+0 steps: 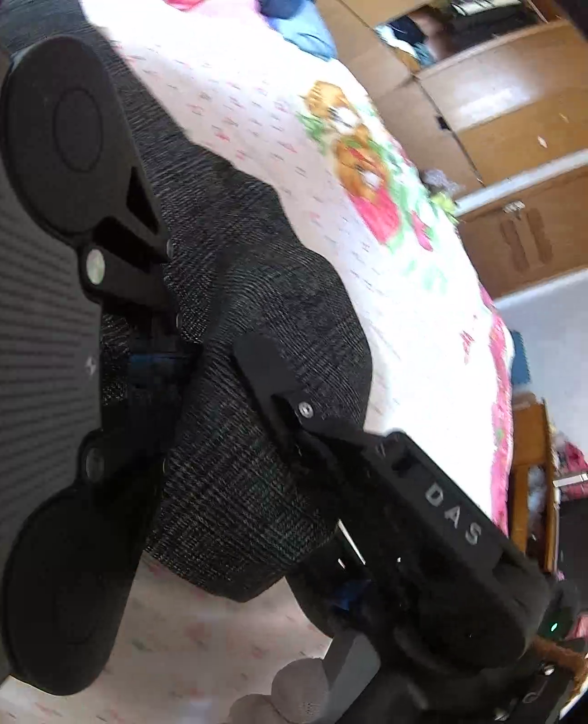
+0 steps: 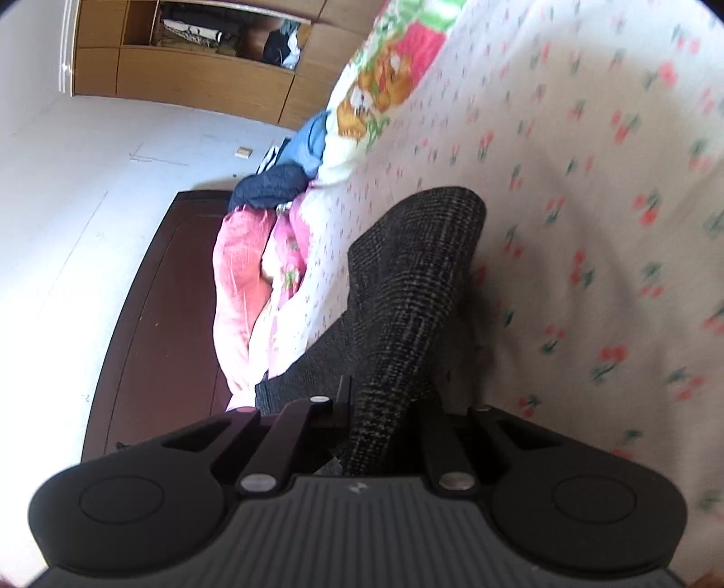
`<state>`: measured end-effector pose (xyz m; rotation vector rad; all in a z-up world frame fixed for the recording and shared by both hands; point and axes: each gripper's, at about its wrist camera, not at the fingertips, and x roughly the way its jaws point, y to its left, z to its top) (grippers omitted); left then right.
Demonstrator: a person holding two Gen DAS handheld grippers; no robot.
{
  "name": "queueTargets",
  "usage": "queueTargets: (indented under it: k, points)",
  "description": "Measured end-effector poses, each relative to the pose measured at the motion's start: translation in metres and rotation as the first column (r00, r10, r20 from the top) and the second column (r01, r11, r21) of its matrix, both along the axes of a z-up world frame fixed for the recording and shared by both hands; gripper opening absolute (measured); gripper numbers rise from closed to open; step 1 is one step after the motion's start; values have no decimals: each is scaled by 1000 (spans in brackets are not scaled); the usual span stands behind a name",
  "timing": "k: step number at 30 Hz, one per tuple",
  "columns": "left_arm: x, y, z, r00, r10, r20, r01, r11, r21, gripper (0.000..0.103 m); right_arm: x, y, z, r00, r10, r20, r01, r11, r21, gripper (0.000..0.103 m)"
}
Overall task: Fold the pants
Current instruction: 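Grasp the folded edge with the right tool and fold it over again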
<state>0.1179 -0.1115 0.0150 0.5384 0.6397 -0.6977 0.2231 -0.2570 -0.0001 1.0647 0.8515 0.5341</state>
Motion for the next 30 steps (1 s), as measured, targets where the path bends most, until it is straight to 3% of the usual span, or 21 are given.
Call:
queueTargets:
  k: [5,9,11,12,13,15,18,22,24,28,30]
  points:
    - [-13,-49,11,991,-133,-8,131,985,-109,10,-22,-55,40,998,-69,3,69,987,-145,9]
    - [-17,-89,3,979,-196,-53,185,968,-169,11,-30,-93,61,992,-125,-35,103,924,-369,10]
    - [-17,-87,1,980,-183,-74,168,971,-172,16,-27,-105,48,983,-158,-90,118,931,-347,12]
    - [-17,-78,2,982,-175,-74,160,972,-173,28,-25,-105,42,981,-165,-100,124,936,-328,13]
    - [-17,-65,4,983,-167,-70,154,974,-165,30,-22,-103,38,982,-164,-96,123,933,-339,13]
    - [-18,-34,9,994,-101,-31,96,986,-137,30,-19,-98,32,982,-173,-77,132,917,-376,15]
    - [-5,24,19,999,39,4,-38,987,-159,37,-16,-92,24,982,-176,-69,138,918,-371,15]
    - [35,78,-6,963,270,-22,-271,957,-101,38,-13,-92,24,974,-212,-86,163,906,-390,12]
    - [40,93,-14,958,278,-69,-286,948,-142,37,-14,-88,31,973,-213,-82,166,906,-390,10]
    - [18,74,0,965,261,17,-255,953,-166,40,-9,-53,66,986,-161,-41,124,879,-460,10]
    - [30,69,-2,965,261,-13,-259,949,-181,40,-4,-30,86,992,-125,-20,97,851,-517,11]
